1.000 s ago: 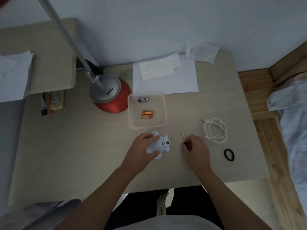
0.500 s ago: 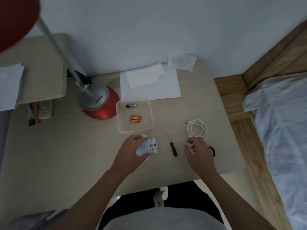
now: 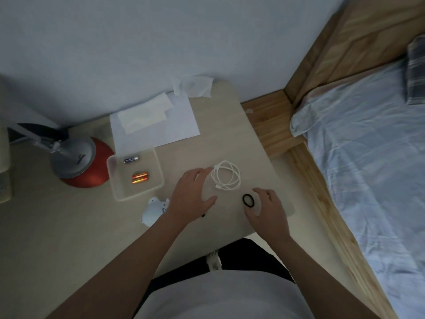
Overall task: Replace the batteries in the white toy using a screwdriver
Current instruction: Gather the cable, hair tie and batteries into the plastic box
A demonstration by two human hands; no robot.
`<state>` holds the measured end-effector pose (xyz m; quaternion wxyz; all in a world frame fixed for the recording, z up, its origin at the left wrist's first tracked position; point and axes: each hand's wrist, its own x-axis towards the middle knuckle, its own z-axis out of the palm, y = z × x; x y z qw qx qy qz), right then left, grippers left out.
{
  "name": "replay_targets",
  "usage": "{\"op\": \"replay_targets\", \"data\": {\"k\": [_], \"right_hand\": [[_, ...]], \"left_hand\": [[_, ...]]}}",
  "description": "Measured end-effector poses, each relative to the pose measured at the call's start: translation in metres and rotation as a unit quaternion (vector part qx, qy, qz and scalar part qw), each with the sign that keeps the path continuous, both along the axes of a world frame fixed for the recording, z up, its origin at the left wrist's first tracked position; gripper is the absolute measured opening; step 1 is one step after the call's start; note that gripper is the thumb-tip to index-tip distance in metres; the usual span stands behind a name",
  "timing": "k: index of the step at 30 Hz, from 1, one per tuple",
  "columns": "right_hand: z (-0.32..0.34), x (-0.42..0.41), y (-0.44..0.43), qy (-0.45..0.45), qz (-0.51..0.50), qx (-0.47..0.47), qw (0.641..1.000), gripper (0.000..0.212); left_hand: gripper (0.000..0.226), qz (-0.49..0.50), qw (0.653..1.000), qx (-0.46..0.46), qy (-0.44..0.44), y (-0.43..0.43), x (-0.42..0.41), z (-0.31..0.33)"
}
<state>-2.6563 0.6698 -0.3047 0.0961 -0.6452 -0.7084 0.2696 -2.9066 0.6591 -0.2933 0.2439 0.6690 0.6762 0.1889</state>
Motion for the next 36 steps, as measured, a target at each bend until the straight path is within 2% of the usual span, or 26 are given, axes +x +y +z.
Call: {"op": "replay_targets", "data": {"k": [5,11,22,28,36], "right_hand": [[-0.014,0.001,0.008,0.001,-0.007,-0.055,0.998,0.052],[-0.029,0.004,0.019,-0.004,0.017,-0.076,0.997,0.052],[-0.042,0.004,0.029,-0.018,0.063,-0.03,0.997,0.036],[-0.047,0.004,0.032,-0.016,0.091,-0.005,0.996,0.019],[-0.047,0.007,0.035,-0.009,0.088,0.01,0.996,0.02]], "left_hand": [[0.09,-0.05,0.998,-0.01,0.042,0.031,0.032,-0.02],[0.098,-0.058,0.993,-0.057,0.09,0.053,0.049,-0.048],[0.091,-0.046,0.995,-0.049,0.071,0.065,0.053,-0.066],[0.09,-0.024,0.997,-0.051,0.053,0.06,0.056,-0.066],[0.087,0.015,0.999,-0.041,0.014,0.05,0.055,-0.054]]}}
